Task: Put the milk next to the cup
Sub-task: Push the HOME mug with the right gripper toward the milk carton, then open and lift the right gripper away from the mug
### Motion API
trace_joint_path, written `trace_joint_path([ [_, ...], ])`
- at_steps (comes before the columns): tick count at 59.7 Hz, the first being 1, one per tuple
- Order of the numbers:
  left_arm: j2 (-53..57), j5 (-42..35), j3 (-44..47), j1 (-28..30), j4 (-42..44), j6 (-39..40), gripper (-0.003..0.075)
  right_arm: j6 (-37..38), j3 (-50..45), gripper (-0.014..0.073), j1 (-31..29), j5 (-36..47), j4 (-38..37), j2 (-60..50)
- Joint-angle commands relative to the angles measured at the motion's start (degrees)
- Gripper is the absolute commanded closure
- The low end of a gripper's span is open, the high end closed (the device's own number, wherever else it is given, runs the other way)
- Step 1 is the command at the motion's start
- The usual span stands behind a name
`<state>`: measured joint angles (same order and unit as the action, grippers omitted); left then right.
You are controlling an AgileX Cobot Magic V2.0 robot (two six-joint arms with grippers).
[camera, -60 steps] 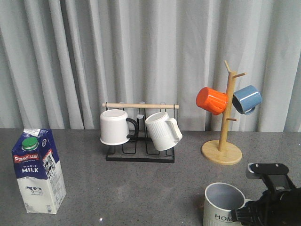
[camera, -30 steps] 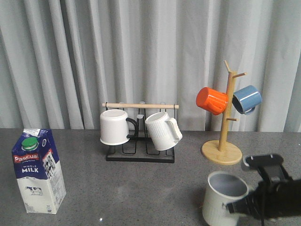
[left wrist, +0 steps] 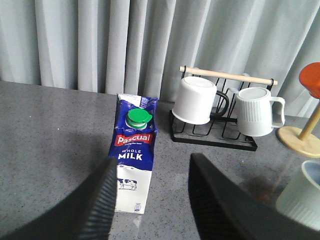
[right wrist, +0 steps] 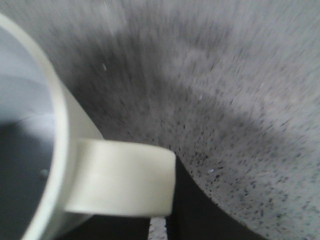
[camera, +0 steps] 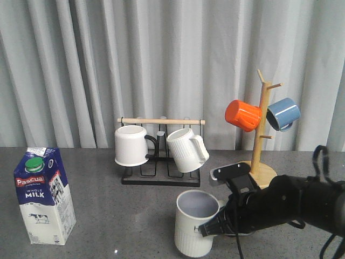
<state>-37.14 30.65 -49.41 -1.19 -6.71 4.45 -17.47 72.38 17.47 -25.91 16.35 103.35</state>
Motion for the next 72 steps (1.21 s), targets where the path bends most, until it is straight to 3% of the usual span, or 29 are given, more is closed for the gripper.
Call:
trace_joint_path([
  [1,-0.3,-3.9,-1.9,-0.1,-0.3,0.0,0.0386,0.7,2.4,0.0589,0.0,2.8,-3.3,-1.3],
  [15,-0.3,-3.9,-1.9,-0.1,-0.3,0.0,0.0386,0.4,2.4,0.05,-0.1,-0.7,-4.2,-1.0],
  [29,-0.3,-3.9,-1.9,-0.1,-0.3,0.0,0.0386,0.4,2.8,0.0277,-0.3,-3.9,-4.8,-1.8],
  [37,-0.3,-3.5,-1.9,-0.1,-0.3,0.0,0.0386,0.7,3.1,0.0207,-0.3,-7.5,-5.6,-4.4],
  [57,-0.3,-3.5,-1.9,-0.1,-0.3,0.0,0.0386,3.5,3.0,0.0227,-0.1,-22.6,-5.1,-16.9],
  [65,-0.3,-3.5,-1.8,-0.1,-0.3,0.0,0.0386,0.8,-0.2,0.0309,-0.1,-23.8,-0.1,-25.6],
  [72,-0.3,-2.8,-1.6,-0.1,-0.3,0.0,0.0386,-4.1,-7.4,0.0447,-0.1,-21.4,5.6,-35.2],
])
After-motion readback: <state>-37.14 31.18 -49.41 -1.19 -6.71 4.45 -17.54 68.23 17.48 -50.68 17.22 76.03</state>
